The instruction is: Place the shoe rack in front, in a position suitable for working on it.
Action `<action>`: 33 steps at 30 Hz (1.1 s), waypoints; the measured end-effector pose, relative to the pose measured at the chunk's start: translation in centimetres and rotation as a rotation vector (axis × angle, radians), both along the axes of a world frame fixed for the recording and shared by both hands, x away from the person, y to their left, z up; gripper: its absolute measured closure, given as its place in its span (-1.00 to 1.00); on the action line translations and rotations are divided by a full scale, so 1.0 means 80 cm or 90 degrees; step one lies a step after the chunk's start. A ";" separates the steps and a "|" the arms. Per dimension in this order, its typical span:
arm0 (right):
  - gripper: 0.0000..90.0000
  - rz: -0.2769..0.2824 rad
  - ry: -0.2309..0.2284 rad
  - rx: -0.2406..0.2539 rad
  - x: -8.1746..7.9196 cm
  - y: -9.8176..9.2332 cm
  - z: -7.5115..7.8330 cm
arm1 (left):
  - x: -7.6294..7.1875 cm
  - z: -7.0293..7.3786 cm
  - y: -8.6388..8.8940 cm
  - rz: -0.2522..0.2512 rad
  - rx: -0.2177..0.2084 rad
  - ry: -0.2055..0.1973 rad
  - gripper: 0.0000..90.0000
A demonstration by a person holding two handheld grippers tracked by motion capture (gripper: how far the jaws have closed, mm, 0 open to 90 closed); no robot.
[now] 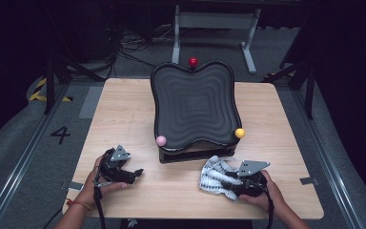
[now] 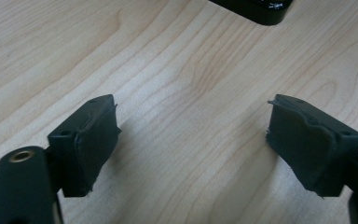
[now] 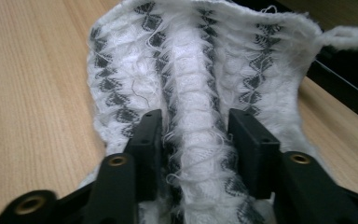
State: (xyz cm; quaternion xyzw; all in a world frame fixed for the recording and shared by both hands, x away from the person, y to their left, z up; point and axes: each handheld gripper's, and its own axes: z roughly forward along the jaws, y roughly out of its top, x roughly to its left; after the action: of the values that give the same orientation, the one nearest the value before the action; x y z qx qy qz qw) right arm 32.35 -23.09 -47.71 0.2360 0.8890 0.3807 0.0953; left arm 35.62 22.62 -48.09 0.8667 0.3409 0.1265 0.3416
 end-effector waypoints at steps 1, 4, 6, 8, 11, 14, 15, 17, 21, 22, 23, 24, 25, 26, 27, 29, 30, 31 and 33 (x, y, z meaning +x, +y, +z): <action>0.43 -0.004 -0.002 0.001 0.001 -0.001 0.000 | 0.002 0.000 0.000 -0.005 0.001 -0.006 -0.58; 0.57 -0.010 -0.003 0.003 0.003 -0.003 0.000 | 0.004 0.002 -0.008 -0.019 0.006 -0.014 -0.47; 0.62 -0.012 -0.007 0.001 0.002 -0.003 0.000 | 0.006 0.004 -0.015 -0.034 0.011 -0.024 -0.40; 0.65 -0.013 -0.010 0.002 0.003 -0.004 0.000 | 0.006 0.006 -0.022 -0.042 0.007 -0.033 -0.34; 0.71 -0.015 -0.019 -0.003 0.002 -0.003 0.000 | 0.007 0.007 -0.031 -0.060 0.001 -0.032 -0.30; 0.75 -0.018 -0.029 -0.004 0.001 -0.003 0.000 | 0.010 0.013 -0.040 -0.073 -0.016 -0.048 -0.26; 0.76 -0.018 -0.040 -0.002 -0.001 -0.003 -0.001 | 0.010 0.016 -0.043 -0.072 -0.024 -0.050 -0.19; 0.76 -0.019 -0.042 0.000 -0.001 -0.003 -0.002 | 0.012 0.019 -0.049 -0.078 -0.033 -0.055 -0.15; 0.77 -0.024 -0.055 0.003 -0.001 -0.004 -0.003 | 0.014 0.021 -0.062 -0.097 -0.032 -0.064 -0.01; 0.77 -0.025 -0.055 0.004 -0.001 -0.004 -0.003 | 0.015 0.021 -0.064 -0.101 -0.031 -0.066 0.00; 0.77 -0.025 -0.054 0.005 0.000 -0.005 -0.003 | 0.015 0.021 -0.067 -0.102 -0.031 -0.069 0.06; 0.77 -0.025 -0.054 0.005 0.000 -0.005 -0.003 | 0.015 0.021 -0.069 -0.101 -0.031 -0.070 0.06; 0.77 -0.027 -0.052 0.008 0.001 -0.005 -0.003 | 0.016 0.021 -0.071 -0.102 -0.034 -0.071 0.07; 0.77 -0.027 -0.052 0.008 0.001 -0.005 -0.003 | 0.018 0.022 -0.073 -0.104 -0.041 -0.070 0.07; 0.77 -0.029 -0.050 0.010 0.001 -0.006 -0.004 | 0.021 0.025 -0.078 -0.110 -0.053 -0.073 0.08; 0.77 -0.032 -0.055 0.008 0.002 -0.007 -0.003 | 0.022 0.027 -0.080 -0.117 -0.058 -0.074 0.14; 0.77 -0.032 -0.055 0.008 0.002 -0.007 -0.003 | 0.022 0.027 -0.082 -0.118 -0.059 -0.080 0.14; 0.77 -0.033 -0.056 0.007 0.002 -0.007 -0.003 | 0.023 0.028 -0.084 -0.121 -0.058 -0.081 0.15; 0.78 -0.036 -0.054 0.005 0.001 -0.008 -0.003 | 0.024 0.028 -0.088 -0.119 -0.061 -0.083 0.19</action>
State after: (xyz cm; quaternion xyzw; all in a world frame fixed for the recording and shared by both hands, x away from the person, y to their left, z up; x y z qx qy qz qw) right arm 32.46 -23.72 -47.92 0.2448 0.8757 0.3912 0.1423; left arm 37.55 15.60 -45.83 0.8675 0.2412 0.1336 0.4141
